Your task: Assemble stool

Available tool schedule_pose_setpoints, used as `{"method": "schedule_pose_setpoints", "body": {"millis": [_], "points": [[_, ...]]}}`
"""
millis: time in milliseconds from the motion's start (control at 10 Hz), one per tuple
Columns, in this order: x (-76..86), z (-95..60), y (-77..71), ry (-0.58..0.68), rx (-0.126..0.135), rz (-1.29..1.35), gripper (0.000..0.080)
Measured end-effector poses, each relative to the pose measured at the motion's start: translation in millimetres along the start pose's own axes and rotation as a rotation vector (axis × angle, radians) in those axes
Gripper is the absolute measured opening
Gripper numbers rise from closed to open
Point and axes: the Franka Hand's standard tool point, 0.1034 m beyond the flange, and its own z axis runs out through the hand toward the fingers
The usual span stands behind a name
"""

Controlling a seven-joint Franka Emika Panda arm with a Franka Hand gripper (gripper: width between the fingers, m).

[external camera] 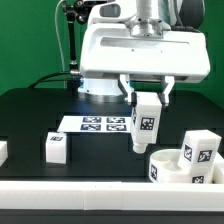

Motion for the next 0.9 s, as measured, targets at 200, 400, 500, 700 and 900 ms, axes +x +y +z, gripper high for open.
{"method": "schedule_pose_setpoints", "body": {"millis": [200, 400, 500, 700, 900], "points": [[0.0, 0.1, -6.0, 0.000, 0.008, -0.006, 0.0338], [15.1, -1.0, -17.5, 0.007, 0.026, -0.011, 0.0338], [17.9, -1.7, -22.7, 0.011, 0.032, -0.012, 0.0338], [15.0, 0.7, -31.8, 0.010, 0.043, -0.021, 0.0338], [5.5, 9.0, -34.7, 0.001, 0.044, -0.026, 0.0338]]}}
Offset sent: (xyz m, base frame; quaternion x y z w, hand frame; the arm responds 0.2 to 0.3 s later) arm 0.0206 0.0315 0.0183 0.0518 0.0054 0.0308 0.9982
